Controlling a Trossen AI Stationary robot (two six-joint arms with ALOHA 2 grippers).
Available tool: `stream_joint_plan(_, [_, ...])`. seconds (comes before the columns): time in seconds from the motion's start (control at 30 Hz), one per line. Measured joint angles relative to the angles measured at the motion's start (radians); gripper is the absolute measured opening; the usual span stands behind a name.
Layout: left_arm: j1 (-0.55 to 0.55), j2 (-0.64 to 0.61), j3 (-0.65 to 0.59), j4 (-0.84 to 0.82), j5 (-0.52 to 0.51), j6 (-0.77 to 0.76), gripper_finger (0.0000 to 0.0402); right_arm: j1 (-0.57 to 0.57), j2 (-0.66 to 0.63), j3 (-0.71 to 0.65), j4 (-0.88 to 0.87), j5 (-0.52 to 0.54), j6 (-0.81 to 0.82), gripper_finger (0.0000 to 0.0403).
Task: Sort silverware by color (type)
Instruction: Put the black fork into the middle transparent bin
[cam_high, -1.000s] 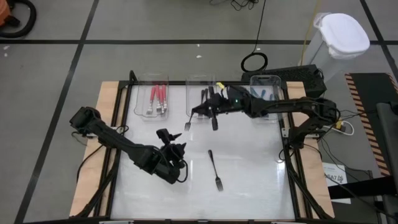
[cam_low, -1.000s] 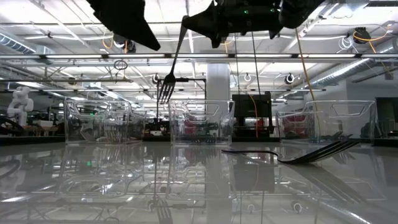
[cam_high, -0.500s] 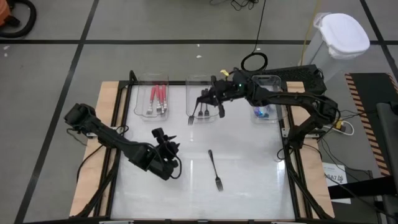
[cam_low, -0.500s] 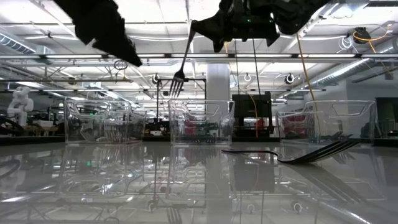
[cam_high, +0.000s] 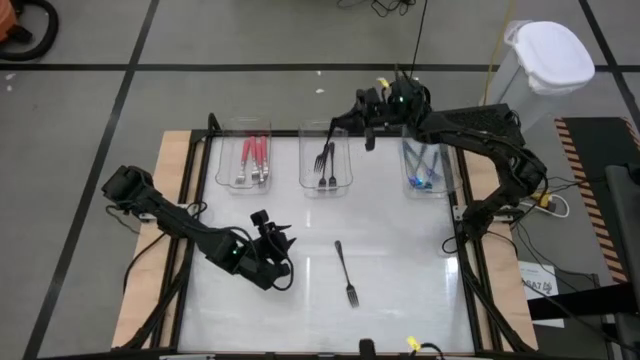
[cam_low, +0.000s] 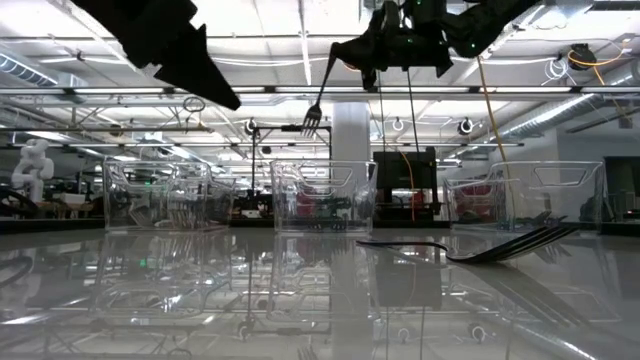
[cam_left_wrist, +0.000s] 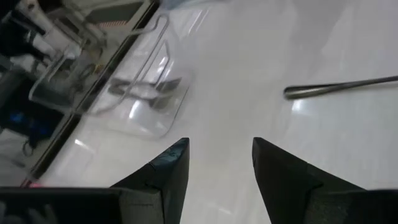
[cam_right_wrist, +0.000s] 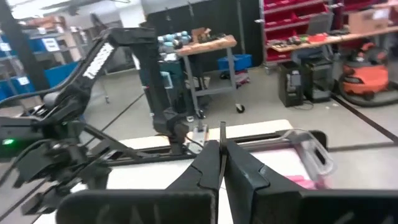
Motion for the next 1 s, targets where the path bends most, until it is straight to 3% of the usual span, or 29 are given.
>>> stream_joint_plan(0.17, [0.005,0.0,0.0,0.082,0.001,0.092,0.0175,-0.029,0.059,0.13,-0.157,-0.02,-0.045,0.0004])
stream_joint_plan(0.37, [0.014,0.0,0.0,0.096,0.019,0.111,0.0175,-0.061,0.243,0.245,-0.203,-0.105,-0.02,0.0004])
stream_joint_plan(0.67, [0.013,0.0,0.0,0.096,0.02,0.111,0.0175,-0.081,0.404,0.274,-0.202,-0.098,-0.014,0.0004])
stream_joint_plan(0.83, [0.023,0.0,0.0,0.096,0.019,0.111,0.0175,-0.082,0.432,0.274,-0.209,-0.093,-0.018,0.0004])
stream_joint_plan(1.0, [0.026,0.0,0.0,0.096,0.019,0.11,0.0175,-0.08,0.433,0.275,-0.235,-0.02,-0.034,0.0012])
